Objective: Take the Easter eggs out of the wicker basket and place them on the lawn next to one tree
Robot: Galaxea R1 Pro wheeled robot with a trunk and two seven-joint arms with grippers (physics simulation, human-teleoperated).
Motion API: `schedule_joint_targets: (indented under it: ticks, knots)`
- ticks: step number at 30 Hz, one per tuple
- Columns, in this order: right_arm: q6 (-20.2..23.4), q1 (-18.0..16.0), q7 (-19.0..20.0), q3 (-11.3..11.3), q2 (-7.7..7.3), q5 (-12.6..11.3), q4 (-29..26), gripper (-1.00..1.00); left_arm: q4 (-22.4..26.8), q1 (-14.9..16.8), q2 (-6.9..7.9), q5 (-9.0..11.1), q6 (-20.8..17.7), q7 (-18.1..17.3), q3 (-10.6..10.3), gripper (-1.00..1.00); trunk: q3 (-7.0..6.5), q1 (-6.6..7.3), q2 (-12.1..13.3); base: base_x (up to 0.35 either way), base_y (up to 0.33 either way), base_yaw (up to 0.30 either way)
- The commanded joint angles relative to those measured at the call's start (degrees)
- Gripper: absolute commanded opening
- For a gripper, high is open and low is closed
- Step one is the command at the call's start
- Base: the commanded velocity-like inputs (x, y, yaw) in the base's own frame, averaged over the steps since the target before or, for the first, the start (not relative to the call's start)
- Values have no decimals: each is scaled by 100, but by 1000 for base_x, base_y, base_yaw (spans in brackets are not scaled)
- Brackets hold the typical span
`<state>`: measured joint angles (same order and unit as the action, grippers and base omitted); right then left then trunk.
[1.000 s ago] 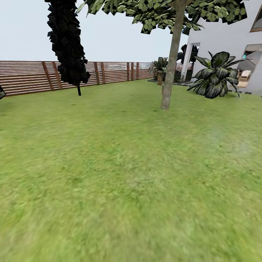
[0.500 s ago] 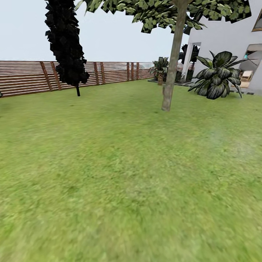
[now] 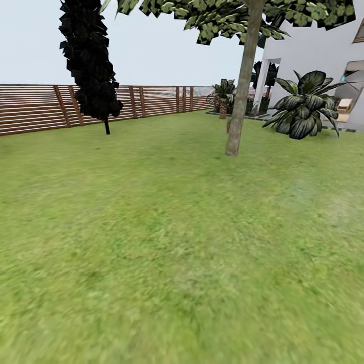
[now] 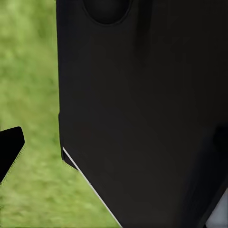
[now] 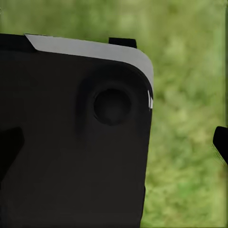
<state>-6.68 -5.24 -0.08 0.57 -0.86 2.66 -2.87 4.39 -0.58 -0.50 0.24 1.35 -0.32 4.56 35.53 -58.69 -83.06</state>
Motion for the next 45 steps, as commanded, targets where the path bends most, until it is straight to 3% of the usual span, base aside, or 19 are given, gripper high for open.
schedule_joint_targets:
  ticks: [1,16,45]
  knots:
    - [-17,-3,-1,0,-1,26,5,100,10,-4,-2,2,5,-3,44,100,4,-4,-2,339,0,0]
    - [-292,-3,-13,-4,51,-1,128,100,10,-4,-2,2,6,-3,44,100,4,-4,-2,339,0,0]
    - [-301,-3,-11,-4,51,-46,132,100,10,-4,-2,2,5,-3,43,100,4,-4,-2,339,0,0]
